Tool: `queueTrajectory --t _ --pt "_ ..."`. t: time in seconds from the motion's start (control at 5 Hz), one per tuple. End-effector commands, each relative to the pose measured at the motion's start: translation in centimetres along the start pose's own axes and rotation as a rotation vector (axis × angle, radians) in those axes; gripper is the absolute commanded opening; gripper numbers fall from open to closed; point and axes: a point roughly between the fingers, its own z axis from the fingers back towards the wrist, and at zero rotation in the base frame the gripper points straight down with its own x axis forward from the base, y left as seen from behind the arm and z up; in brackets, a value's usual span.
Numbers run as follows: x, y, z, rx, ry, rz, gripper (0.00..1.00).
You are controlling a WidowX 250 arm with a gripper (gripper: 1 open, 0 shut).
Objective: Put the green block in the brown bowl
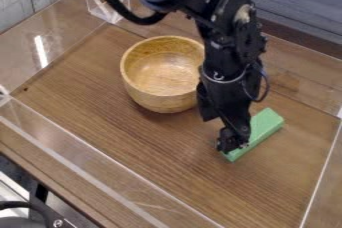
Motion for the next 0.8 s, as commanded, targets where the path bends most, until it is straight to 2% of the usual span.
queueTrajectory --t 0.0,0.2,0.4,0.6 --pt "1.0 -1.4 -0.3 0.006 -0.032 -0.042 1.00" --pt "1.7 -1.4 0.8 0.021 -0.036 -0.050 1.00" --pt "1.7 -0.5 1.5 0.015 -0.033 -0.055 0.00" --pt "1.9 0.9 4.3 0.041 -0.044 -0.041 0.00"
